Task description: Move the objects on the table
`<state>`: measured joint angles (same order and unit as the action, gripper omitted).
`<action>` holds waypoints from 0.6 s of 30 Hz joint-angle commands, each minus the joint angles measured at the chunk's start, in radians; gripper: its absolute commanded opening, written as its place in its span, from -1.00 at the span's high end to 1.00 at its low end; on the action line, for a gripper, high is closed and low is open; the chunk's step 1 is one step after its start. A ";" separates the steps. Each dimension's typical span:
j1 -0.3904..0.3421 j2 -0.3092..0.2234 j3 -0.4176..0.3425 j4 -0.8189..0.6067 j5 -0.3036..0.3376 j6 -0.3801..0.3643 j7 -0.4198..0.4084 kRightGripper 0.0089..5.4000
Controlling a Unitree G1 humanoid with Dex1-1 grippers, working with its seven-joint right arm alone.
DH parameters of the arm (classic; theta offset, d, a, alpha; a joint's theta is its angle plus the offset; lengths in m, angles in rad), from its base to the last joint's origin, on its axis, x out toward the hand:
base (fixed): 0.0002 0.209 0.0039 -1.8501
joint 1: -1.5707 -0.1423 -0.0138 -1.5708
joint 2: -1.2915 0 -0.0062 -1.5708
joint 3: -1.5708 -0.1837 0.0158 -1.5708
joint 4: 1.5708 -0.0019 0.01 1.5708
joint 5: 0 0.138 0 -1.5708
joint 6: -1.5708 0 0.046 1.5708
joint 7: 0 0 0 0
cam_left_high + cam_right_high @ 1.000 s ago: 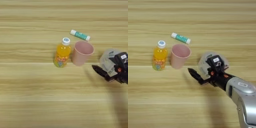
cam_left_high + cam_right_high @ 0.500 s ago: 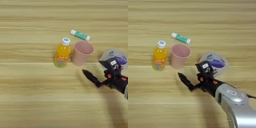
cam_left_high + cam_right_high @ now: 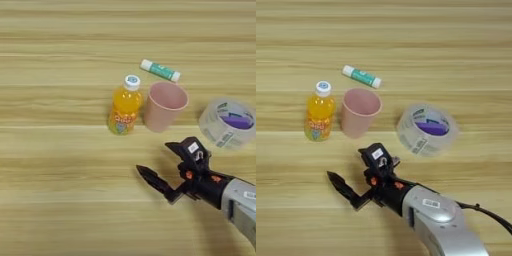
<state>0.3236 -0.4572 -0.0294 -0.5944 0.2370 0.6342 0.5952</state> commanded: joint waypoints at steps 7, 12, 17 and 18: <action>-0.059 0.028 0.080 0.057 -0.070 -0.111 -0.055 -0.99; -0.094 0.051 0.109 0.119 -0.091 -0.133 -0.071 -0.99; -0.138 0.075 0.137 0.200 -0.133 -0.174 -0.099 -0.99; -0.145 0.081 0.143 0.216 -0.140 -0.183 -0.104 -0.99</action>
<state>0.2356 -0.3799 0.1139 -0.3830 0.1168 0.5093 0.5205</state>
